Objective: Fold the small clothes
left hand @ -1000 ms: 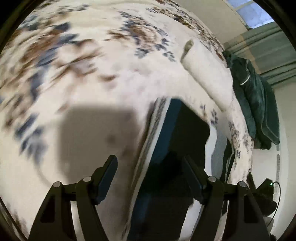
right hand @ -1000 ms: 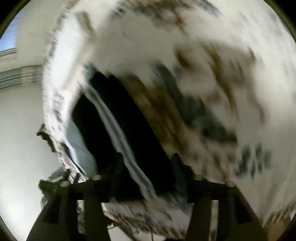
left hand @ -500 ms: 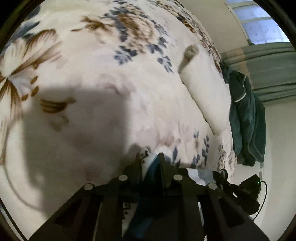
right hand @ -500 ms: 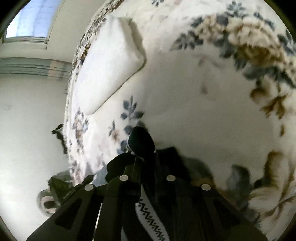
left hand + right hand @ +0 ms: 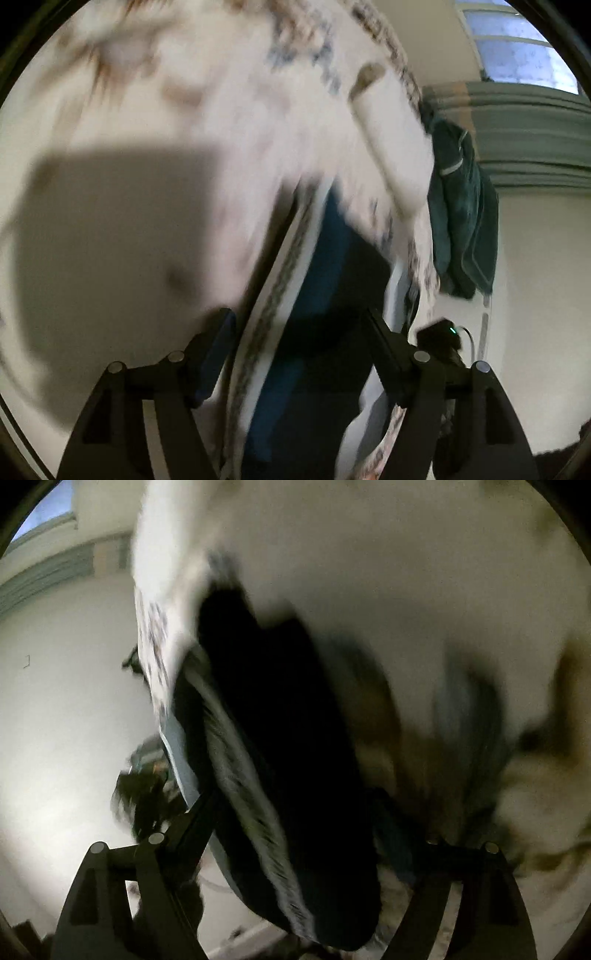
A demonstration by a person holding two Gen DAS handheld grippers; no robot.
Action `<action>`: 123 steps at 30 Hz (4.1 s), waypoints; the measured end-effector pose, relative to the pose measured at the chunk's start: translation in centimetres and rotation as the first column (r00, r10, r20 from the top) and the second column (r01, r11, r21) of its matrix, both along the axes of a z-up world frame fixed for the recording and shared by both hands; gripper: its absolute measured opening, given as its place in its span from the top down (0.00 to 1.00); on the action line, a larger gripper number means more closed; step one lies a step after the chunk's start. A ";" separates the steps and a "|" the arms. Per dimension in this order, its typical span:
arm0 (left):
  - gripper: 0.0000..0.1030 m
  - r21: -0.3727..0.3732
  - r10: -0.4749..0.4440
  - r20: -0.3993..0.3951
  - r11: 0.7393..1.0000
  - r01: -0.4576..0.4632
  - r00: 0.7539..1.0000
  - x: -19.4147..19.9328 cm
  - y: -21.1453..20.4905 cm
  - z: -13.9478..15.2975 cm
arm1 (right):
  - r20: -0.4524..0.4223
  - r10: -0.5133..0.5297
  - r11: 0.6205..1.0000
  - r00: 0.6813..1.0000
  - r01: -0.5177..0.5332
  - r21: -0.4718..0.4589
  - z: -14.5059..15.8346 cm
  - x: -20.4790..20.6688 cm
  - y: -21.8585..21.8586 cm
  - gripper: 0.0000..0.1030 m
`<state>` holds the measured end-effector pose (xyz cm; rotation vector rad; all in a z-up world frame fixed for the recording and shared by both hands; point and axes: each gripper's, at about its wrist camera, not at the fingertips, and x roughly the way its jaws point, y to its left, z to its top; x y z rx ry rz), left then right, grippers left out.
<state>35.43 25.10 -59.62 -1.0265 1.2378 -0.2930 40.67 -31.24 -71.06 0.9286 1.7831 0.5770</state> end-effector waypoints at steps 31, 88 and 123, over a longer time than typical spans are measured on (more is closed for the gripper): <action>0.71 0.096 -0.191 0.256 0.980 0.172 0.948 26.6 -6.9 13.0 | 0.312 -0.216 0.972 0.925 0.173 0.160 12.2 17.0 7.8 0.70; 0.00 0.835 -0.263 0.305 0.537 -0.124 0.915 8.1 -14.3 40.4 | 0.656 0.289 0.417 0.697 0.525 -0.742 55.0 -1.9 8.7 0.00; 0.00 0.794 -0.279 0.486 0.536 -0.286 0.828 -11.8 -16.7 56.7 | 0.812 0.345 0.476 0.471 0.658 -0.583 78.9 -26.4 8.5 0.00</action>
